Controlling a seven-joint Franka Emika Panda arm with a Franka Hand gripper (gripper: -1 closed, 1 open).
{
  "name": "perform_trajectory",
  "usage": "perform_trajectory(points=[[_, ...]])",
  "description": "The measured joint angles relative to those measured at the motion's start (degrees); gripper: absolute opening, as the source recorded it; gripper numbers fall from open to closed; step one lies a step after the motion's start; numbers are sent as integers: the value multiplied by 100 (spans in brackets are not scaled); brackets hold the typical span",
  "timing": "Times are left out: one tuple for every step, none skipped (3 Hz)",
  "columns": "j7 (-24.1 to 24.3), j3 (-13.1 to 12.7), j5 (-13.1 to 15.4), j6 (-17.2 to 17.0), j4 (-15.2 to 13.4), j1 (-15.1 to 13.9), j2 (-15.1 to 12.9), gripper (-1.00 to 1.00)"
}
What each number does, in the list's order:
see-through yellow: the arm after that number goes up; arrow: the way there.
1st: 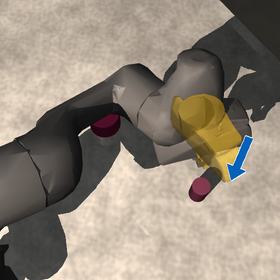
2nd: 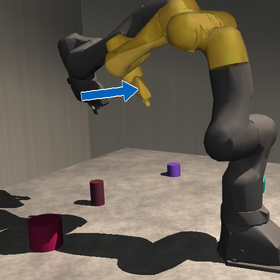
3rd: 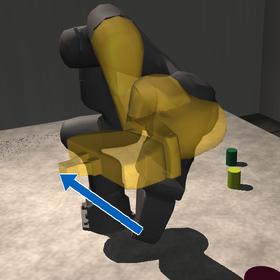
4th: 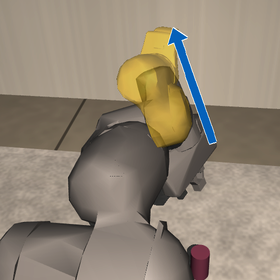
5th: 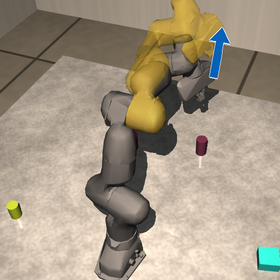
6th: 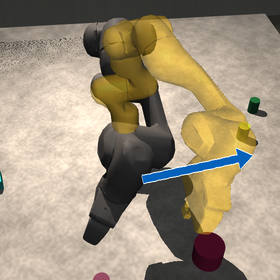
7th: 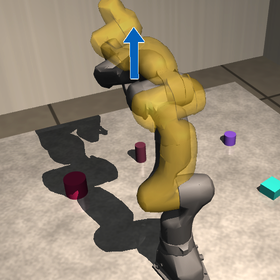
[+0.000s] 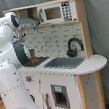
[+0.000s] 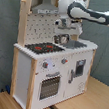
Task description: Play with the kitchen
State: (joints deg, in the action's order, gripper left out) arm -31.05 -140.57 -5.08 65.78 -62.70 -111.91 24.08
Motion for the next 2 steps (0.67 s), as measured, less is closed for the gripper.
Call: perform_trajectory(points=[[32, -1, 212, 35, -442, 41, -355, -100], [129, -3, 399, 157, -925, 123, -698, -100]])
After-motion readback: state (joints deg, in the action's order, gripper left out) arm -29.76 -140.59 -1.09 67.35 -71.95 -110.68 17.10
